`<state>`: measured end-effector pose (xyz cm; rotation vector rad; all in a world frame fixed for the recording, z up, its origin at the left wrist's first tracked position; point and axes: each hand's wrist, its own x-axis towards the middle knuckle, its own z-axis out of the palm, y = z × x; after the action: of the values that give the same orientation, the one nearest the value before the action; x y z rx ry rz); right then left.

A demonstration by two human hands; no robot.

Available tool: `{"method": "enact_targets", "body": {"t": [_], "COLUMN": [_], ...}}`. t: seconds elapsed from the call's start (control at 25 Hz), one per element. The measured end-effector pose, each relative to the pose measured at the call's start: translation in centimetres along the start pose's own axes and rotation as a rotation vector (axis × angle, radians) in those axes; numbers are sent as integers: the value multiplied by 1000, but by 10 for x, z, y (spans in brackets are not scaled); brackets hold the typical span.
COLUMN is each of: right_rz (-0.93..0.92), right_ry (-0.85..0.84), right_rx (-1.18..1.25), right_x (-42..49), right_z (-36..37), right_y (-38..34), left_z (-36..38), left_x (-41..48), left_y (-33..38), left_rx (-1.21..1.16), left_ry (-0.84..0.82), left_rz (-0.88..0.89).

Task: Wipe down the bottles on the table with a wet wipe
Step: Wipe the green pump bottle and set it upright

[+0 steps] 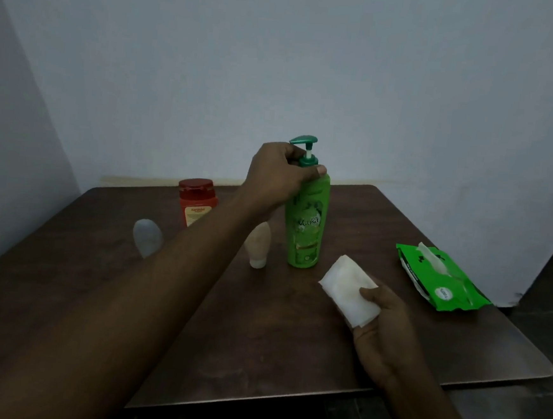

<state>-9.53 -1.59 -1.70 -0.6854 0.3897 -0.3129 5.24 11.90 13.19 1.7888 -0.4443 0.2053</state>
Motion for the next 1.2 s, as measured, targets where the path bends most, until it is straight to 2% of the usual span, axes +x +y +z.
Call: {"method": "enact_targets", "body": {"t": [0.2,0.44,0.6,0.72,1.0,1.2], "right_rz": [-86,-246,-298,-478,-1098,-1451], "right_ry": [41,137,120,113,-259,-500], "right_rx": [-27,-111,-294,-552,-1182,-1449], "right_x": [4,1,-3,-13,-11,8], "right_z": [-1,-1,-1,9,67,73], "right_y": [4,8,12,15,29,46], "left_z": [-27,-65,-84,-91,-98,-99], "left_x": [-41,-102,-135,-146,-152,-159], "left_y": [4,-20,-52,-77,-108,-118], "left_rx": [-237,-510,-706,-726,-933,-995], "left_ry": [42,178,223,268,249,223], "left_rz": [-121,-306,-346,-344,-428,-434]}}
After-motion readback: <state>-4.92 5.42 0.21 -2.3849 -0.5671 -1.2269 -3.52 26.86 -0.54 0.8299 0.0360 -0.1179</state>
